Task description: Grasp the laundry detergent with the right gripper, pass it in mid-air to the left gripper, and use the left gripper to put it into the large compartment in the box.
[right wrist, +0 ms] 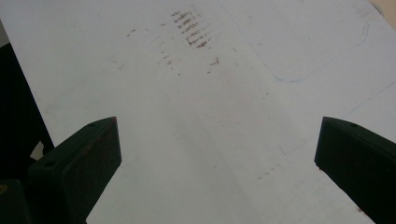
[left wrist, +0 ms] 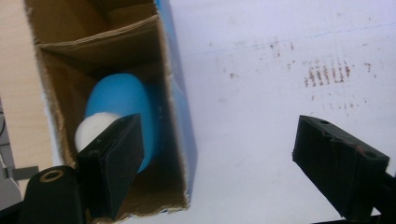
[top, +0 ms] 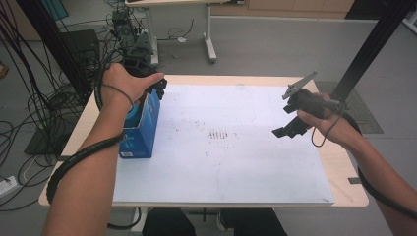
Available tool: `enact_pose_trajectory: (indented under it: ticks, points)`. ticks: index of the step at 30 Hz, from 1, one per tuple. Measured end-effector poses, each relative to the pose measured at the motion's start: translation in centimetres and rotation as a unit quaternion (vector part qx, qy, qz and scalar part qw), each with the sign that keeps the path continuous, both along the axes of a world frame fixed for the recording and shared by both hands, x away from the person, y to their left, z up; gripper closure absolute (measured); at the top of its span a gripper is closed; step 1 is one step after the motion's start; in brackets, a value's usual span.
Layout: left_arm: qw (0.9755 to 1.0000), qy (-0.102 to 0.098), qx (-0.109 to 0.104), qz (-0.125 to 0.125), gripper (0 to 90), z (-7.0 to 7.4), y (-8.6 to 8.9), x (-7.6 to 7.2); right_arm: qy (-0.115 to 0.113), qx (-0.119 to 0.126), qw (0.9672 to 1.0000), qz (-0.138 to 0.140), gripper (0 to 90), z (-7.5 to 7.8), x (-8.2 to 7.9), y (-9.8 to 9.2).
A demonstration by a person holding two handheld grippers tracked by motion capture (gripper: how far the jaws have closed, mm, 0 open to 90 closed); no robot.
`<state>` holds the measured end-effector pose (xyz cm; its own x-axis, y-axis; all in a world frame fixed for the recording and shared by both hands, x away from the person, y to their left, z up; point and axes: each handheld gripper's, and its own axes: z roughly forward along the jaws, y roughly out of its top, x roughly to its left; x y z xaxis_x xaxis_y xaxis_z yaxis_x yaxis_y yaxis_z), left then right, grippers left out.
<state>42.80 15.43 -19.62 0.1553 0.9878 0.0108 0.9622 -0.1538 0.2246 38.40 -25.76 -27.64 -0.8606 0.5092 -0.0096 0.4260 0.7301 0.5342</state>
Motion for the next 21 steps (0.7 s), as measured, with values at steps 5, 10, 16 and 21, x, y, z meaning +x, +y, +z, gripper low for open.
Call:
enact_pose_trajectory:
  ticks: [5, 10, 16, 21]
  points:
    - [0.9999, -0.002, -0.007, -0.014, 16.9, -0.1, -1.3, 0.3, 0.004, -0.008, 1.0000, -0.002, 0.4, -0.2, 0.2, 0.1]
    - [0.9995, -0.005, -0.020, -0.025, 16.9, -0.2, -2.3, 0.3, 0.001, -0.014, 0.9999, -0.005, 0.4, 0.1, 0.4, 0.1]
    - [0.9992, -0.003, -0.022, -0.033, 16.3, -0.8, -3.1, 0.1, -0.001, -0.018, 0.9998, -0.008, 0.4, 0.3, 0.6, 0.1]
    - [0.9988, 0.002, -0.024, -0.043, 16.4, -1.4, -3.9, 0.0, -0.002, -0.017, 0.9998, -0.007, 0.4, 0.3, 0.7, 0.3]
